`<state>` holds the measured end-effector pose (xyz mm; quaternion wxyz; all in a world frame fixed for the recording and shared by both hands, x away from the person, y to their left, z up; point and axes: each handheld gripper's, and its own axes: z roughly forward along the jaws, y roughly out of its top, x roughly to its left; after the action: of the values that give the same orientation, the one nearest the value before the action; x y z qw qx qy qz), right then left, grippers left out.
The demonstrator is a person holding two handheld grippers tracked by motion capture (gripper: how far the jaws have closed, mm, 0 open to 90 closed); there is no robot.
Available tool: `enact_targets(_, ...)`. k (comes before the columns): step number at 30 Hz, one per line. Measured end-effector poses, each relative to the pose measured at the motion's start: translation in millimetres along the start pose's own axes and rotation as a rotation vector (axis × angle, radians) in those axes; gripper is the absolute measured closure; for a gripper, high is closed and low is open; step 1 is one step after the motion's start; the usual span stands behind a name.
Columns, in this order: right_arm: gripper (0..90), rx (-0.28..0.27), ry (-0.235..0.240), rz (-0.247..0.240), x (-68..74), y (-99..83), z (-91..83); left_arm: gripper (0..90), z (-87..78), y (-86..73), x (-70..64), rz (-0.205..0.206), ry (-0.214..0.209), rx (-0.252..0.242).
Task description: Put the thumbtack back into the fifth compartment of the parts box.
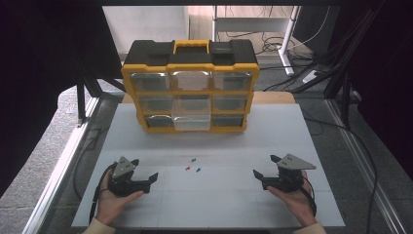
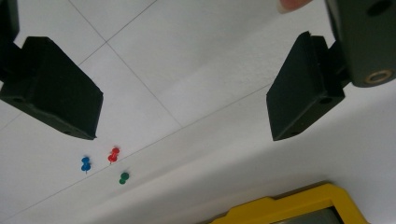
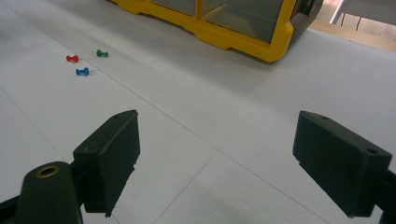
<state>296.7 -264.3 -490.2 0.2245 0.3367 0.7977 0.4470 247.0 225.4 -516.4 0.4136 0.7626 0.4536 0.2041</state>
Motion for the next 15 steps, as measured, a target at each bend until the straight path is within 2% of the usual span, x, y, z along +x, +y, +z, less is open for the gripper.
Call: enact_targets(15,16.2,0.028,0.001,0.0,-3.1,-3.4,8.2,12.0,-3.3,1.9,2.4,-0.005,-0.009,-0.008)
